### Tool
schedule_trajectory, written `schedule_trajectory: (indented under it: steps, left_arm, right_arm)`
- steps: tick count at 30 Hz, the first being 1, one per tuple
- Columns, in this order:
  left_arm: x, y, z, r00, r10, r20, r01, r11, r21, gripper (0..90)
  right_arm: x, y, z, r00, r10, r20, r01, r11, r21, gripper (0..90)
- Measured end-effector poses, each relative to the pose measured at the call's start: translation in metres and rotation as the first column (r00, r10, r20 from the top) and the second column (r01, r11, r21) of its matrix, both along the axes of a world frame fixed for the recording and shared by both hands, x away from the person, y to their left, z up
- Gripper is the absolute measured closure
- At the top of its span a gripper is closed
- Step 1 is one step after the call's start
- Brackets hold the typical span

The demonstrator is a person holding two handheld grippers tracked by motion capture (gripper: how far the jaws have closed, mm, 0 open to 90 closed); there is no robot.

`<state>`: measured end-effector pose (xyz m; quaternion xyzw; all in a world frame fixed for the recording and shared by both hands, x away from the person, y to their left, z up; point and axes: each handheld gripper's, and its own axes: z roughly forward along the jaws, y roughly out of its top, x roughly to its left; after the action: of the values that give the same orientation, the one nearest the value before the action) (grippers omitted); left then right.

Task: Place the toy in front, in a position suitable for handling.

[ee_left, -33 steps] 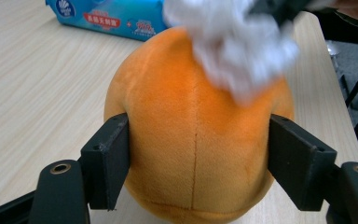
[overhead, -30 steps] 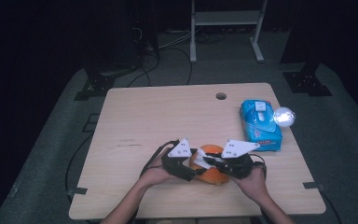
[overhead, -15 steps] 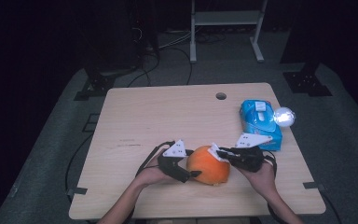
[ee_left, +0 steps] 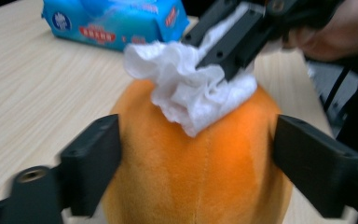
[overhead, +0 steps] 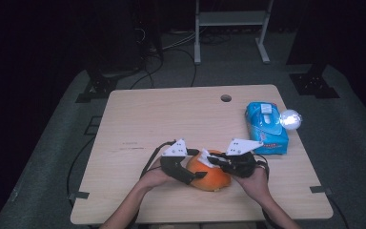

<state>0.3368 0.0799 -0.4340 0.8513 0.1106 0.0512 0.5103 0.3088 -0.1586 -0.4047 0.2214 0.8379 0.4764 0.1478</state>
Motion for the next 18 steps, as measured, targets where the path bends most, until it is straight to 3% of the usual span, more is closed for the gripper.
schedule_trajectory:
  steps: [5, 9, 14, 18]
  left_arm:
    - [0.002, 0.003, -0.005, 0.9996, 0.021, -0.017, -0.021, 0.9995, 0.023, 26.5]
    - [0.008, 0.011, -0.01, 0.9976, 0.04, -0.056, -0.039, 0.9992, 0.008, 27.3]
    - [0.012, 0.018, -0.012, 0.9958, 0.051, -0.076, -0.051, 0.9987, 0.006, 27.4]
    - [0.013, 0.021, -0.013, 0.9946, 0.062, -0.083, -0.061, 0.9981, 0.011, 27.7]
  right_arm:
    - [0.001, -0.011, -0.003, 0.9998, -0.022, -0.005, 0.022, 1.0, -0.004, 81.5]
    - [0.005, -0.032, -0.011, 0.9961, -0.067, -0.058, 0.068, 0.998, 0.017, 81.5]
    - [0.009, -0.052, -0.022, 0.9874, -0.102, -0.121, 0.106, 0.994, 0.028, 81.5]
    - [0.004, -0.045, -0.016, 0.992, -0.075, -0.102, 0.08, 0.995, 0.052, 81.5]
